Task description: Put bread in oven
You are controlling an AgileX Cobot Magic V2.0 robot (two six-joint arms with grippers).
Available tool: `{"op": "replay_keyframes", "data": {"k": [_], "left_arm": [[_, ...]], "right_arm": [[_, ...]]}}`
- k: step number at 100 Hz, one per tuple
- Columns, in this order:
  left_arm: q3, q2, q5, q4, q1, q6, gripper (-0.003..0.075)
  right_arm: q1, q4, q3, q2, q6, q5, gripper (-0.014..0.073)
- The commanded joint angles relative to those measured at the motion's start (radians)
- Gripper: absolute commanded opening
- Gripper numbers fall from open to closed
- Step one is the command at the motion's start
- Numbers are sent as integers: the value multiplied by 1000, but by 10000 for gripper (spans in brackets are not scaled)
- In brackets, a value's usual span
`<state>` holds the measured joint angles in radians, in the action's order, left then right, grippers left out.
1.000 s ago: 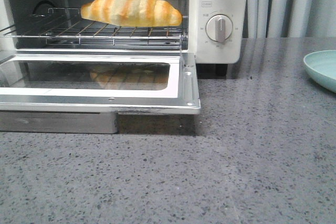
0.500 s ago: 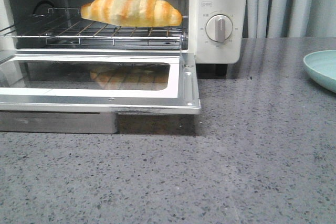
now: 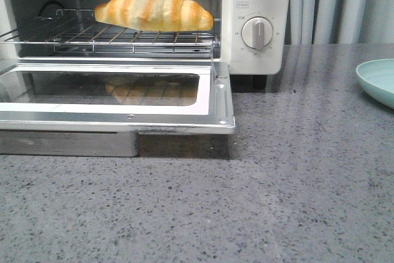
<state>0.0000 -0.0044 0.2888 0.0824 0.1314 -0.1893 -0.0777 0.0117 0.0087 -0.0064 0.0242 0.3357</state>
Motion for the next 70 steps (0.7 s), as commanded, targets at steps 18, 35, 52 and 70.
{"op": "replay_keyframes", "data": {"k": [18,35,52,70], "left_arm": [[24,-28,-106,-96,-80,53,-21],[24,-30,-47,-61,-80,53,-21],[24,-29,20,-51,-80,84,-21],[24,-29,3,-52,-80,218,-21]], "right_arm": [[1,0,14,-23,6,-30,-69],[1,0,14,-23,6,-30,-69],[1,0,14,-23,6,-30,-69],[1,0,14,-23,6,-30,-69]]}}
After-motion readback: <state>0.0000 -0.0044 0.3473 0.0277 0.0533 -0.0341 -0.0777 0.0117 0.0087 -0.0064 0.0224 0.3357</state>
